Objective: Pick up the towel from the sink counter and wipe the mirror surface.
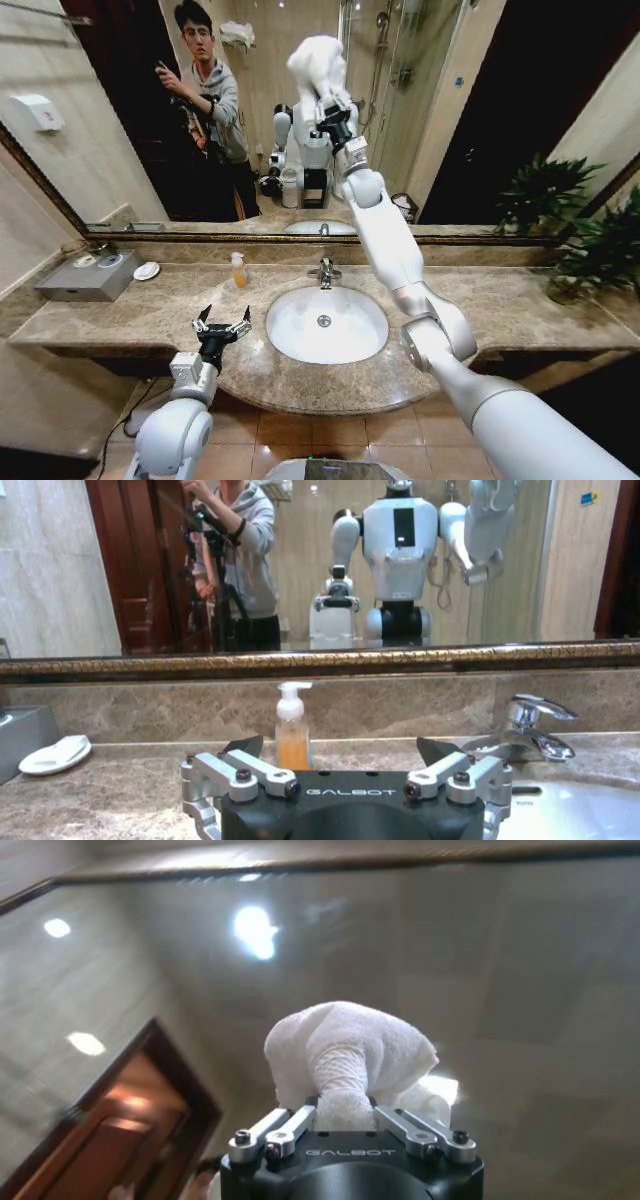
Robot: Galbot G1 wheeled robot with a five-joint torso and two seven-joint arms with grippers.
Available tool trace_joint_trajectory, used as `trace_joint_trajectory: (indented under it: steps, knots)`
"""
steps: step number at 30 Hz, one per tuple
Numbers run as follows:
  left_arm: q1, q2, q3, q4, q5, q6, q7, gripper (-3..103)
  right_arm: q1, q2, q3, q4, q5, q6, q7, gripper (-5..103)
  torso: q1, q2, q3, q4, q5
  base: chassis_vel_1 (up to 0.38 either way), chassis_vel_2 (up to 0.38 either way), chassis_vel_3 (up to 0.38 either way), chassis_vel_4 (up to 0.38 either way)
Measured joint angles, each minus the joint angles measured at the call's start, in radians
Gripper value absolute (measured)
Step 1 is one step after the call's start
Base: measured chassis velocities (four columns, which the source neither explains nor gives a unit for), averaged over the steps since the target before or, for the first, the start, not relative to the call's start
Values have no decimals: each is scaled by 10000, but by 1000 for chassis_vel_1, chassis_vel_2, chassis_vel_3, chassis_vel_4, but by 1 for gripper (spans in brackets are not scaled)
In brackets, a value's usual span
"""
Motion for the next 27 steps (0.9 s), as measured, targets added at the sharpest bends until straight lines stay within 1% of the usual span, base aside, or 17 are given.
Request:
trace_joint_trajectory:
  steps: [3,4,6,7,8,10,11,12,14,19,20,21,23,27]
  knots:
    - [0,0,0,0,0,0,0,100,-246,3,474,644,140,-176,289,13,-2,0,0,3,-1,0,0,0,0]
    - [0,0,0,0,0,0,0,100,-246,3,474,644,140,-176,289,13,-2,0,0,3,-1,0,0,0,0]
    - [0,0,0,0,0,0,0,100,-296,-70,1000,835,321,-245,371,13,-3,1,-1,6,-2,0,0,0,0]
    - [1,0,0,0,0,0,0,100,-290,-198,1383,834,466,-299,385,13,-3,1,-1,4,-3,0,0,0,0]
    - [1,0,0,0,0,0,0,100,-290,-198,1383,834,466,-299,385,13,-3,1,-1,4,-3,0,0,0,0]
    - [1,0,0,0,0,0,0,100,-203,-431,1967,621,653,-327,416,13,-2,1,-1,-6,3,0,0,0,0]
    - [0,0,0,0,1,0,0,100,-144,-536,2163,477,708,-327,438,13,-2,1,-1,-4,3,0,0,0,0]
    - [0,0,0,0,1,0,0,100,-144,-536,2163,477,708,-327,438,13,-2,1,-1,-4,3,0,0,0,0]
    - [0,0,0,0,0,0,0,100,6,-755,2405,77,781,-306,563,13,-2,1,-1,-5,3,0,0,0,0]
    - [1,0,0,0,0,0,0,100,36,-837,2308,-272,799,-204,601,13,-3,2,-2,-3,-1,0,0,0,0]
    - [0,0,0,0,0,0,0,100,-72,-745,2226,-203,762,-205,548,13,-3,2,-2,-5,-2,0,0,0,0]
    - [0,0,0,0,0,0,0,100,-247,-600,2085,-52,681,-218,440,13,-3,1,-1,1,0,0,0,0,0]
    - [0,0,0,0,0,0,0,100,-337,-526,1997,35,638,-227,372,13,-2,1,0,3,0,0,0,0,0]
    - [0,0,0,0,0,0,0,100,-847,-41,1285,511,257,-118,27,13,0,0,0,11,-5,0,0,0,0]
